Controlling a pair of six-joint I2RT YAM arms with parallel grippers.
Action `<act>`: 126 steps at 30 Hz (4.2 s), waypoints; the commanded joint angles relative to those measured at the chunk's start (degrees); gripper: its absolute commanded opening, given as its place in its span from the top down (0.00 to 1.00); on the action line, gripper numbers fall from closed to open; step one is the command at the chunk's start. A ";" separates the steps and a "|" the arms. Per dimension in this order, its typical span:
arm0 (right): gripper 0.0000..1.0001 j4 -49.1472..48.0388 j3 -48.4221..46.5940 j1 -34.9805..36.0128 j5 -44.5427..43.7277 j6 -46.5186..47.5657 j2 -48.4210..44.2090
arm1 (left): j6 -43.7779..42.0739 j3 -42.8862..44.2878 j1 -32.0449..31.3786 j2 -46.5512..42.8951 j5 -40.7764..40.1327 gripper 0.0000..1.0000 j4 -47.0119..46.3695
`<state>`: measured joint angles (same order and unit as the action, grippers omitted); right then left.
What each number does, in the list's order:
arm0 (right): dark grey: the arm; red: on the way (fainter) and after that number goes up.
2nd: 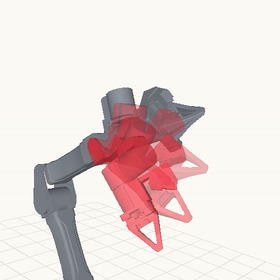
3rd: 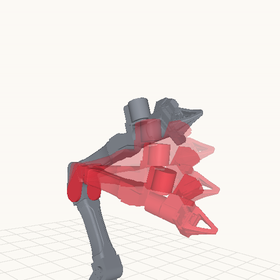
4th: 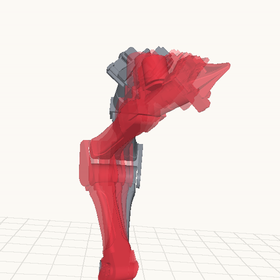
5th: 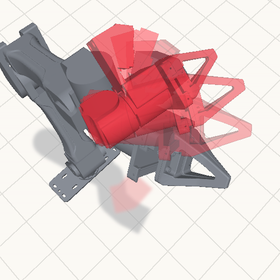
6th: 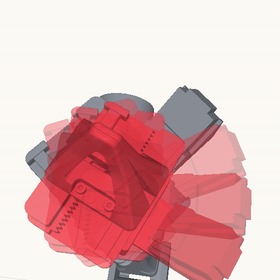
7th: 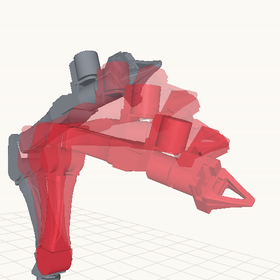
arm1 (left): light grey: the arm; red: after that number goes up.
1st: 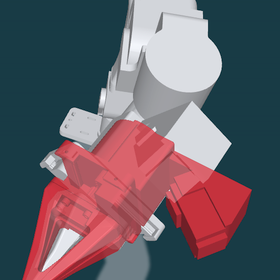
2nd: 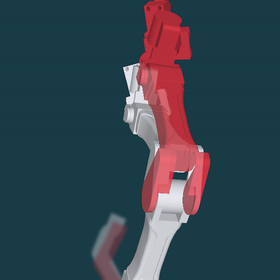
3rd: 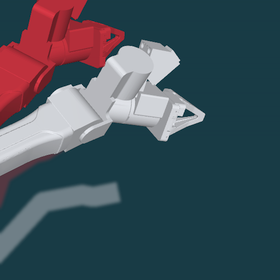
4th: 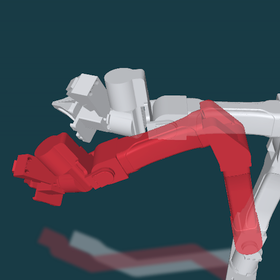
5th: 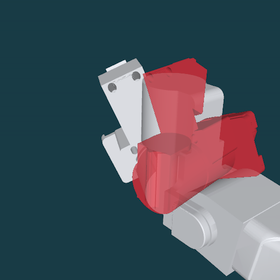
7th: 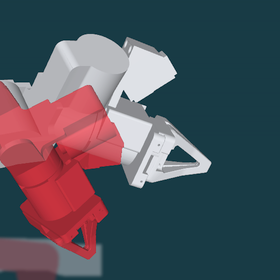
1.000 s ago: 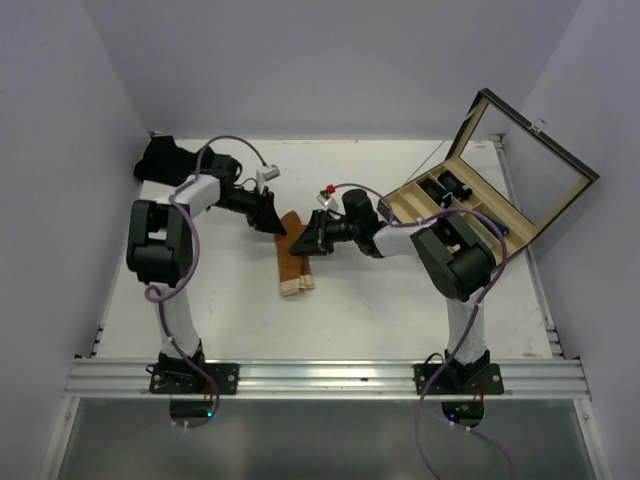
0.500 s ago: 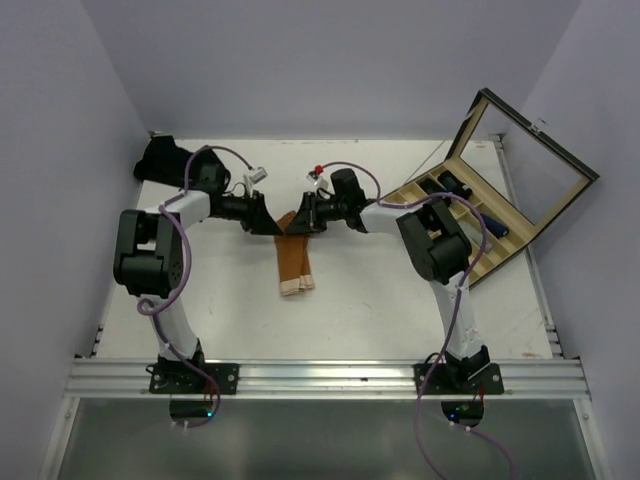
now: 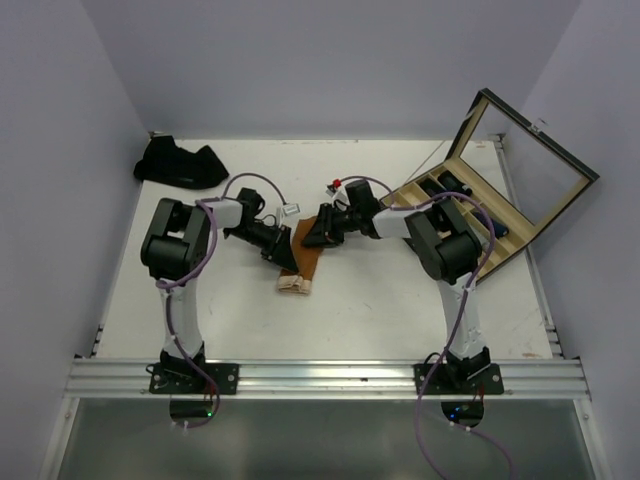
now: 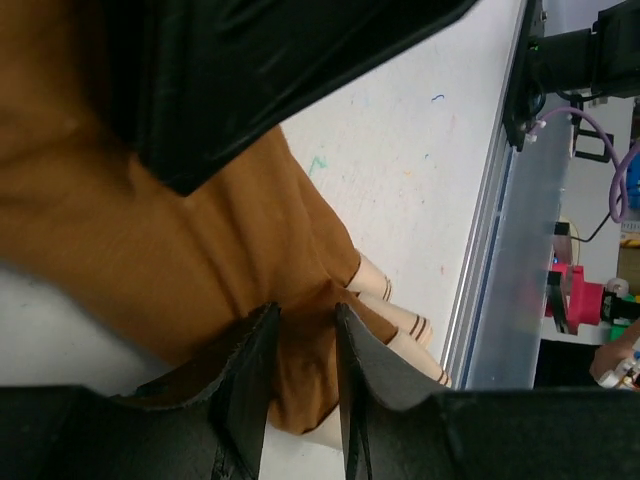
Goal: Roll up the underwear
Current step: Fold the underwear, then roll the underwear
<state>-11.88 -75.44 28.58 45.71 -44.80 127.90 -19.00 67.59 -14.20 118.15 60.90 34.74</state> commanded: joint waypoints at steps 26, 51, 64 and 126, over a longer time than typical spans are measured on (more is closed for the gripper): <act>0.87 3.63 11.20 0.25 1.31 -11.26 -11.62 | -48.72 -7.11 -11.10 -35.17 -31.01 0.46 -0.10; 0.87 2.12 9.26 6.40 -2.38 -22.53 -3.98 | -73.55 -15.56 -23.59 -32.81 -43.85 0.57 -0.03; 0.86 3.00 10.31 6.40 -2.12 -22.79 -3.53 | -68.89 -16.09 -24.91 -27.27 -51.76 0.59 -2.48; 0.67 30.60 -8.49 -1.16 -25.41 8.85 -9.52 | -21.50 -11.86 -12.24 -35.97 -33.37 0.46 -11.53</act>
<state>14.81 -81.38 27.31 24.49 -39.07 116.33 -37.47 56.82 -23.29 83.59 32.77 26.48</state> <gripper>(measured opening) 0.329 0.518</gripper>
